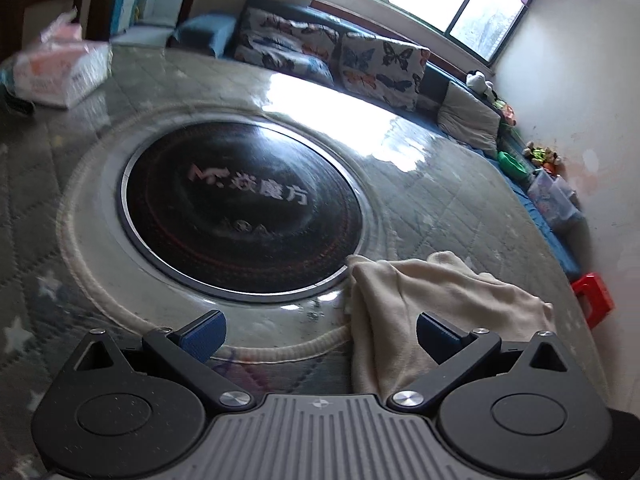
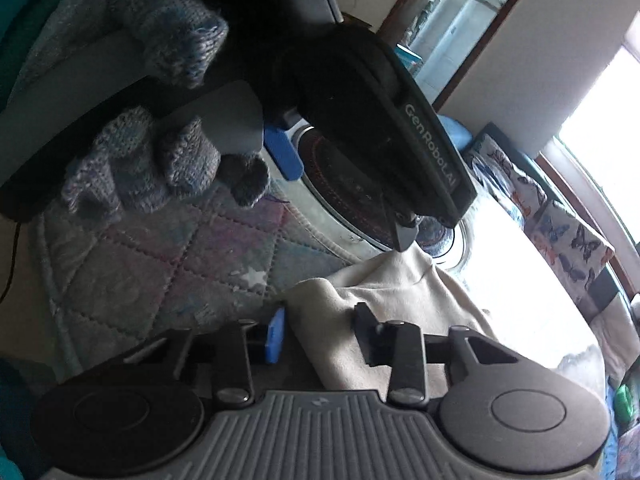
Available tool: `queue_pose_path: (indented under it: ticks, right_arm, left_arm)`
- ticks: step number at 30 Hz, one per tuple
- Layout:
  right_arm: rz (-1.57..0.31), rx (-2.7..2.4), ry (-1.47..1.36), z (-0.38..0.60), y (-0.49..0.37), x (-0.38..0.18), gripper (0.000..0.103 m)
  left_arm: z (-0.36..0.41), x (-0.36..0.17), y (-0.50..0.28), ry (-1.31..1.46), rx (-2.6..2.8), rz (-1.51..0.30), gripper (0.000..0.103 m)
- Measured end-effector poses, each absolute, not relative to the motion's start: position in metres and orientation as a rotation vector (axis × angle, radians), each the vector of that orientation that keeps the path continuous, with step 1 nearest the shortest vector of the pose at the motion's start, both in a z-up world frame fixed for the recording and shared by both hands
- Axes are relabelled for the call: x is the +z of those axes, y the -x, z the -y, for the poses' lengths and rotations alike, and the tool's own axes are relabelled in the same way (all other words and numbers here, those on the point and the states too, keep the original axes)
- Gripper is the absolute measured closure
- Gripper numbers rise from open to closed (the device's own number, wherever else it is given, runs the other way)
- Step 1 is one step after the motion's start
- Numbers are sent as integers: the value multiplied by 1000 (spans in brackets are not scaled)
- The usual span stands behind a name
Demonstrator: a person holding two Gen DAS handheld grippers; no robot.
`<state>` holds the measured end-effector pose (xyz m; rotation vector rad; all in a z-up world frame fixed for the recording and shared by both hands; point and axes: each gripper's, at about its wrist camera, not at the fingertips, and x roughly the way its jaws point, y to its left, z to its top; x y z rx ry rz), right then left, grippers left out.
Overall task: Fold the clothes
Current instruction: 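Grasp the folded sweatshirt edge with the left tool while the right tool approaches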
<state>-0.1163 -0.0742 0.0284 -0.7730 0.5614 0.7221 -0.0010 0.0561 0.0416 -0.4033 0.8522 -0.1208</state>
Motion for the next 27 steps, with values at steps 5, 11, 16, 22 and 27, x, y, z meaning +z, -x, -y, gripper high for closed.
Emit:
queue_pose_path:
  ticks: [5,11,16,22,27]
  right_arm:
    - [-578,725,658,90,114,43,91]
    - [-596,727,519,108,111,60,93]
    - [-609,727,404,124,108,75,94]
    - [-582,778,382,142,106,81,94]
    - [-564,812,373,151,105,82,94]
  left_arm:
    - [-53,40,-7,455,-158,-895,0]
    - [-44,35,-13,505,-186,-922,2]
    - [-46,34,-8,591,-145,-901,8]
    - [-47,32,-7,703,-113,-906,10]
    - [-46,27,-4,814,-115,-914,10]
